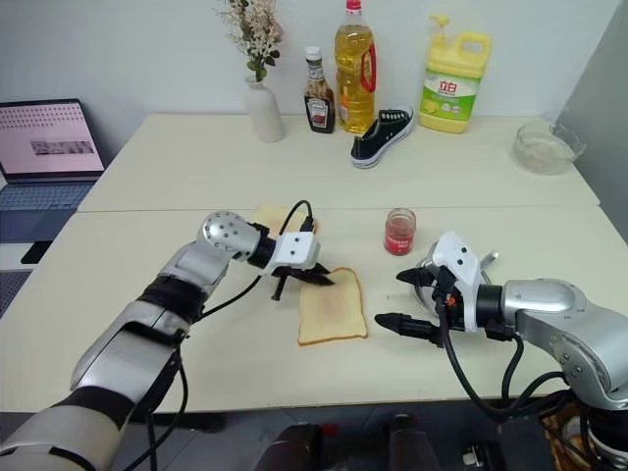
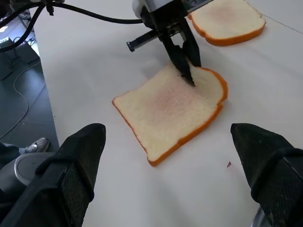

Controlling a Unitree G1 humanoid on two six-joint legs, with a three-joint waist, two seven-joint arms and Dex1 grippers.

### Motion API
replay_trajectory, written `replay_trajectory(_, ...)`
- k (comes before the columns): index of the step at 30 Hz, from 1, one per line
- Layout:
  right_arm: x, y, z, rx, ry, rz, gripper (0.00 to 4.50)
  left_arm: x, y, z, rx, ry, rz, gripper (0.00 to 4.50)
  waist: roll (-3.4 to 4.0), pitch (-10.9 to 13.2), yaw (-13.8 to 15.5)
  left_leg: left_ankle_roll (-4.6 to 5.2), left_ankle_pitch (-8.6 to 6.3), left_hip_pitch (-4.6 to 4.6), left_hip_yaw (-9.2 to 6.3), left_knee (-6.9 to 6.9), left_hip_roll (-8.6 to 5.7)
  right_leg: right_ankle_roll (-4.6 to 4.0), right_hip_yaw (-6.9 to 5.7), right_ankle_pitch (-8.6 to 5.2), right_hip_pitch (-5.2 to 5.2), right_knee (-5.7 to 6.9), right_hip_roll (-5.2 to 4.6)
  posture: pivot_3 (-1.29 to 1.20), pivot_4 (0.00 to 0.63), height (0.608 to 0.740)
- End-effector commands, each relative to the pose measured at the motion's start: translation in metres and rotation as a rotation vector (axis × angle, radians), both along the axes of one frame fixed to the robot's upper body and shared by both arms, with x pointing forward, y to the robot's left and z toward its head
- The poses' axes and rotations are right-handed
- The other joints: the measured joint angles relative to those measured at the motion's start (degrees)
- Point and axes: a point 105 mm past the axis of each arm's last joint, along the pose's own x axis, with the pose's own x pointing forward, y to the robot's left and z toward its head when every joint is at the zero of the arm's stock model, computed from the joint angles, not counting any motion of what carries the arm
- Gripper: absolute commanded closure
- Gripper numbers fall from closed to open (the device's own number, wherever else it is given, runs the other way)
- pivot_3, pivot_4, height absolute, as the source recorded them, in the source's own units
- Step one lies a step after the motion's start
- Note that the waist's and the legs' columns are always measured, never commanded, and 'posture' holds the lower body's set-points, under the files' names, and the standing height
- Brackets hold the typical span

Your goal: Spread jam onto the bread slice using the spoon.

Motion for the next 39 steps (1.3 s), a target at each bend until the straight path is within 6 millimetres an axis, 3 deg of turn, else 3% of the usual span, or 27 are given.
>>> replay_trajectory(1, -0.001, 0.0, 0.012, 0.02, -0.06, -0.009, 0.0, 0.003, -0.005, 0.007, -0.018, -0.056, -0.033, 4.47, 0.0, 0.0, -0.1, 0.0, 0.0, 0.0, 0.0, 0.0, 0.0, 0.0, 0.0, 0.0, 0.0, 0.0, 0.0, 0.0, 0.15, 0.74)
replay_trajectory(13, 0.003, -0.005, 0.011, 0.027, -0.067, -0.055, 0.0, 0.007, -0.015, -0.013, 0.036, -0.122, -0.049, 4.47, 0.0, 0.0, -0.1, 0.0, 0.0, 0.02, -0.04, 0.02, -0.05, 0.0, -0.03, 0.01, 0.01, 0.08, 0.0, 0.0, 0.15, 0.74)
replay_trajectory(16, 0.004, -0.011, 0.01, 0.03, -0.06, -0.077, 0.0, 0.016, -0.013, -0.007, 0.013, -0.152, 0.018, 3.71, -0.01, 0.0, -0.1, 0.0, 0.0, 0.02, -0.05, 0.08, -0.06, 0.01, -0.03, 0.01, 0.02, 0.1, 0.01, 0.0, 0.15, 0.74)
replay_trajectory(22, 0.008, -0.027, 0.004, 0.028, -0.044, -0.147, 0.0, 0.017, -0.013, 0.003, -0.024, -0.131, 0.016, 1.9, -0.01, 0.0, -0.1, 0.0, 0.0, 0.03, -0.05, 0.15, -0.06, 0.03, -0.04, 0.0, 0.04, 0.17, 0.03, 0.0, 0.15, 0.74)
replay_trajectory(28, 0.012, -0.069, 0.01, 0.053, -0.057, -0.333, 0.0, 0.022, 0.0, 0.027, -0.043, -0.144, 0.029, 0.16, -0.01, 0.0, -0.2, 0.0, 0.0, 0.04, -0.02, 0.15, -0.06, 0.03, -0.02, 0.0, 0.03, 0.2, 0.03, 0.0, 0.15, 0.74)
replay_trajectory(33, 0.012, -0.11, 0.007, 0.118, -0.052, -0.536, 0.0, 0.019, 0.002, 0.067, -0.161, -0.141, -0.002, 0.02, -0.01, 0.0, -0.1, 0.0, 0.0, 0.04, -0.05, 0.15, -0.05, 0.03, -0.04, 0.0, 0.03, 0.25, 0.04, 0.0, 0.15, 0.74)
replay_trajectory(39, 0.03, -0.144, -0.001, 0.29, -0.002, -0.73, 0.0, -0.021, -0.003, 0.078, -0.209, -0.001, -0.166, 0.02, 0.05, 0.0, -0.6, 0.0, 0.0, 0.12, 0.03, 0.14, 0.04, 0.01, 0.07, 0.01, 0.04, 0.3, 0.03, 0.0, 0.15, 0.74)
